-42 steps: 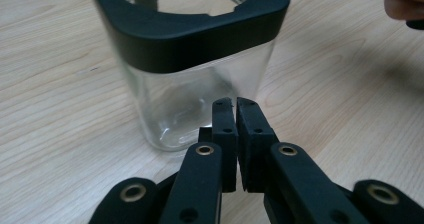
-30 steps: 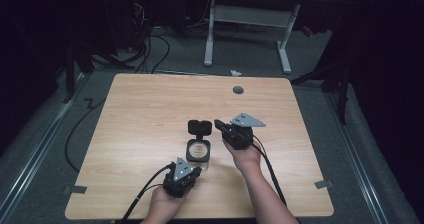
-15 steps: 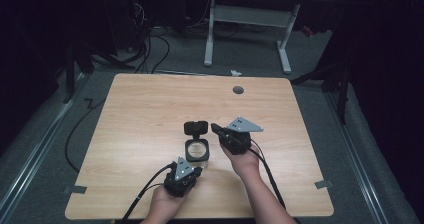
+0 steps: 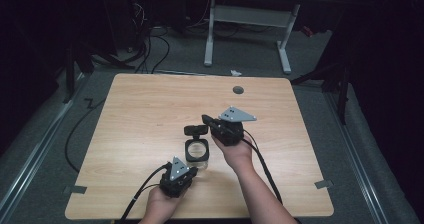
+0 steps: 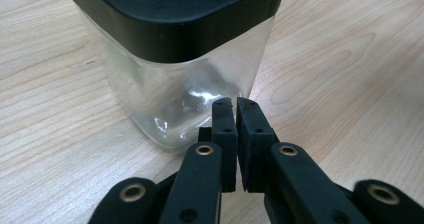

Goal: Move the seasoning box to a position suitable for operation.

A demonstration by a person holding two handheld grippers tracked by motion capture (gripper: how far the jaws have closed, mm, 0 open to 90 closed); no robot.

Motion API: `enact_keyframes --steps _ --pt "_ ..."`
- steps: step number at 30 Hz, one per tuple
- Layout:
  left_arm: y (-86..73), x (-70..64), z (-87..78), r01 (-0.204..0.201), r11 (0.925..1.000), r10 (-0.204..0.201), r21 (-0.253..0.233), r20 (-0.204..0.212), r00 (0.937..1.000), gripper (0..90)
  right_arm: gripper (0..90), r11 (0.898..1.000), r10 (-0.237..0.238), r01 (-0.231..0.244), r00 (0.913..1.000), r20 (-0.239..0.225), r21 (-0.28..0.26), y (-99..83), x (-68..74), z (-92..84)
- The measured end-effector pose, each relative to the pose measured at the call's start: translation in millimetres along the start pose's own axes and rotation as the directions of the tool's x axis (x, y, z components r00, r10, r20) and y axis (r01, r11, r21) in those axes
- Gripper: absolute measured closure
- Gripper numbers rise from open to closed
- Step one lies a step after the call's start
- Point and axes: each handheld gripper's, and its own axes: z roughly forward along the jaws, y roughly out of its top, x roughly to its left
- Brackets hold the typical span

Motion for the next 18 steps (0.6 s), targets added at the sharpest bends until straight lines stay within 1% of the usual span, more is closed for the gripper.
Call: enact_keyframes --steps 2,5,6,7,9,10,12,13,15,17,18 --pt "0.5 0.5 -0.1 -0.002 1.0000 0.001 -0.004 -0.004 1.0000 87.1 90.0 1.000 -0.011 0.011 0.9999 -0.008 0.011 -8.6 6.4 -7.1" --pt "1.4 2.6 -0.3 -0.006 1.0000 0.006 -0.005 -0.012 0.9999 87.0 90.0 0.999 -0.014 0.015 0.9995 -0.027 0.029 -28.8 17.6 -15.4" --pt "1.7 3.3 -0.3 -0.009 0.9999 0.009 -0.005 -0.015 0.9999 87.0 90.0 0.999 -0.019 0.020 0.9995 -0.025 0.039 -35.8 20.7 -16.9" --pt "2.0 3.9 -0.4 -0.012 0.9999 0.012 -0.005 -0.017 0.9998 86.8 90.0 0.999 -0.021 0.022 0.9994 -0.026 0.048 -42.6 22.6 -17.5" --pt "2.3 3.9 -0.5 -0.007 0.9999 0.007 -0.009 -0.019 0.9998 86.5 90.0 0.998 -0.003 0.005 0.9995 -0.032 0.060 -53.2 24.3 -19.2" --pt "2.4 3.9 -0.6 -0.006 0.9999 0.006 -0.009 -0.020 0.9998 86.0 90.0 0.999 -0.001 0.003 0.9995 -0.033 0.054 -56.3 24.2 -20.8" --pt "2.6 4.2 -1.5 -0.008 0.9999 0.008 -0.008 -0.021 0.9997 85.5 90.0 0.999 0.008 -0.007 0.9997 -0.025 0.043 -58.2 22.3 -26.3" --pt "3.6 4.1 -3.2 0.000 1.0000 0.000 -0.003 -0.017 0.9999 85.0 90.0 0.999 0.017 -0.016 0.9997 -0.019 0.036 -58.0 20.3 -29.9" --pt "5.3 4.6 -8.7 -0.007 1.0000 0.007 -0.003 -0.012 0.9999 83.0 90.0 0.999 0.021 -0.021 0.9998 0.006 0.024 -57.6 13.4 -38.4" --pt "8.9 8.6 -18.7 -0.016 0.9998 0.015 -0.015 -0.012 0.9998 80.1 86.5 0.999 0.041 -0.042 0.9979 0.050 0.021 -60.6 1.3 -49.3" --pt "11.4 13.1 -24.6 -0.020 0.9995 0.020 -0.023 -0.018 0.9996 79.0 84.8 0.999 0.042 -0.043 0.9969 0.067 0.023 -63.1 -3.9 -53.0"
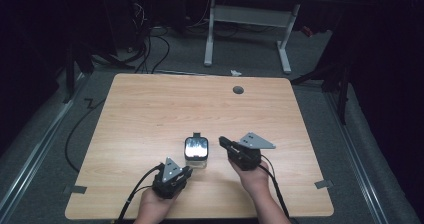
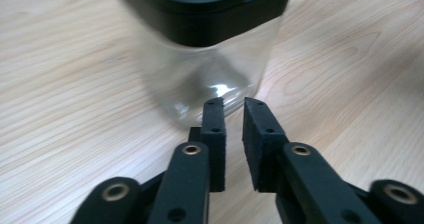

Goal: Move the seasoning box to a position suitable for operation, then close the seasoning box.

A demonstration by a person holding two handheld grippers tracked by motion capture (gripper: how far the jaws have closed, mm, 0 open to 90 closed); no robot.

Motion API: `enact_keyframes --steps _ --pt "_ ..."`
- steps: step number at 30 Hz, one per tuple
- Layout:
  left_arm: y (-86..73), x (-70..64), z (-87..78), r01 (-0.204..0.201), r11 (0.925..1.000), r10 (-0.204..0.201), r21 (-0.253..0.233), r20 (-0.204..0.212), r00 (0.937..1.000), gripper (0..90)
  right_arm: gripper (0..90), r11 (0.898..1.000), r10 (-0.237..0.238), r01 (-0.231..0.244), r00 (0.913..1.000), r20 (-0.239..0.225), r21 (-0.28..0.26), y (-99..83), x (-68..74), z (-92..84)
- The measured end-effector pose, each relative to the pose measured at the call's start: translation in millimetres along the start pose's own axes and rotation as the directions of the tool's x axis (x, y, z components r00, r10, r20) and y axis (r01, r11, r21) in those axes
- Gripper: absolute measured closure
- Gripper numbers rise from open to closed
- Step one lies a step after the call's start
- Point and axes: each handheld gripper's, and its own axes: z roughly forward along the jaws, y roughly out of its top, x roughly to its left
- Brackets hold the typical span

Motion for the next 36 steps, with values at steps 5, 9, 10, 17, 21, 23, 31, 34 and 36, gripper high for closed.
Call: enact_keyframes --steps 5,9,10,17,21,23,31,34,36 --pt "19.9 43.9 -23.3 -0.016 0.9986 0.012 -0.050 -0.090 0.9959 64.9 70.9 0.996 0.059 -0.068 0.9866 0.152 0.053 -26.7 -43.1 -22.7" --pt "40.2 88.7 -29.2 -0.085 0.9946 0.068 -0.059 -0.246 0.9669 52.6 59.0 0.990 0.076 -0.106 0.9592 0.272 0.095 -51.1 -75.7 -46.8" --pt "46.1 98.0 -31.3 -0.080 0.9942 0.057 -0.072 -0.271 0.9609 51.2 56.2 0.987 0.082 -0.117 0.9533 0.291 0.106 -57.1 -82.3 -53.4" --pt "52.2 130.4 -48.3 -0.033 0.9900 -0.017 -0.137 -0.349 0.9368 45.6 39.5 0.980 0.089 -0.152 0.9104 0.404 0.127 -95.6 -96.1 -94.6" --pt "47.1 131.4 -54.5 -0.029 0.9903 -0.021 -0.136 -0.351 0.9361 45.0 37.4 0.978 0.118 -0.178 0.9025 0.414 0.109 -99.4 -98.0 -102.4" --pt "46.2 131.0 -56.0 -0.034 0.9912 -0.012 -0.128 -0.345 0.9384 45.0 36.6 0.977 0.130 -0.187 0.9028 0.410 0.103 -98.8 -98.9 -100.9" --pt "46.2 130.3 -60.3 -0.029 0.9910 -0.018 -0.130 -0.347 0.9379 44.4 36.4 0.983 0.079 -0.136 0.9191 0.386 0.122 -96.1 -90.2 -95.1" --pt "43.9 128.5 -57.2 -0.050 0.9927 0.009 -0.109 -0.347 0.9377 44.1 36.3 0.983 0.098 -0.150 0.9155 0.390 0.103 -94.7 -91.7 -96.1" --pt "43.7 129.2 -57.1 -0.051 0.9930 0.010 -0.106 -0.350 0.9368 44.0 36.3 0.984 0.090 -0.142 0.9183 0.385 0.107 -94.6 -91.9 -95.7"
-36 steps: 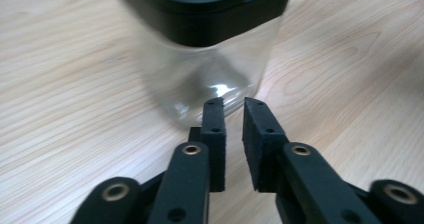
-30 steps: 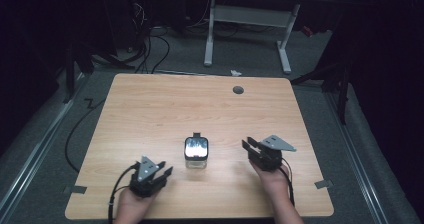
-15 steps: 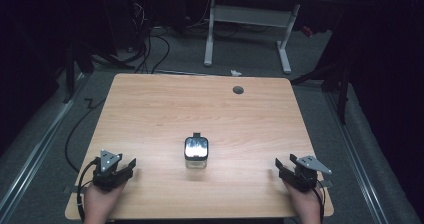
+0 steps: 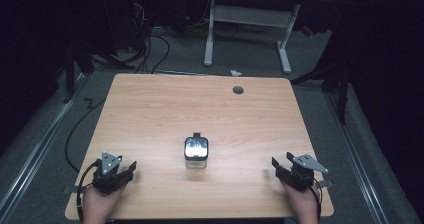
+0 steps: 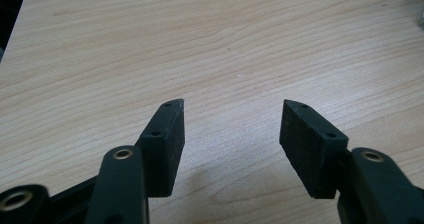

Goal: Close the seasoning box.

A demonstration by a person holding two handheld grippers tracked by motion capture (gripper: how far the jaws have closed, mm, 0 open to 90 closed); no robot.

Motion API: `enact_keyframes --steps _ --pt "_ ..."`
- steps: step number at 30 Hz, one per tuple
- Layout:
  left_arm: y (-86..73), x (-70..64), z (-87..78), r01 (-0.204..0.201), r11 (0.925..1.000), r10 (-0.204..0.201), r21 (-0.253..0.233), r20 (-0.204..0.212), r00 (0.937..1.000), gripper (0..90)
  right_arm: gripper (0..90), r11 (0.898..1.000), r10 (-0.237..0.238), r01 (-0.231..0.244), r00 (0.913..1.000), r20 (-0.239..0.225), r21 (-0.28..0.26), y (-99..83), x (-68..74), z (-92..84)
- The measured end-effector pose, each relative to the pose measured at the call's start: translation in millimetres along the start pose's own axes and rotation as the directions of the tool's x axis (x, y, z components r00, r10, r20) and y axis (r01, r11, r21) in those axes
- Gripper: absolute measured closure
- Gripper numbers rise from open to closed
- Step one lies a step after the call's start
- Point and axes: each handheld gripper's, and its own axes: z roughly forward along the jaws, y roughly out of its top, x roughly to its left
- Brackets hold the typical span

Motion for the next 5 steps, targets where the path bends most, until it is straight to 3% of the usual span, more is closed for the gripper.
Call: enact_keyframes --steps 5 --pt "0.8 1.3 -1.0 0.020 0.9998 -0.020 -0.008 -0.003 0.9998 44.1 36.0 1.000 0.003 -0.003 1.0000 -0.003 0.006 -0.9 0.2 -0.1"
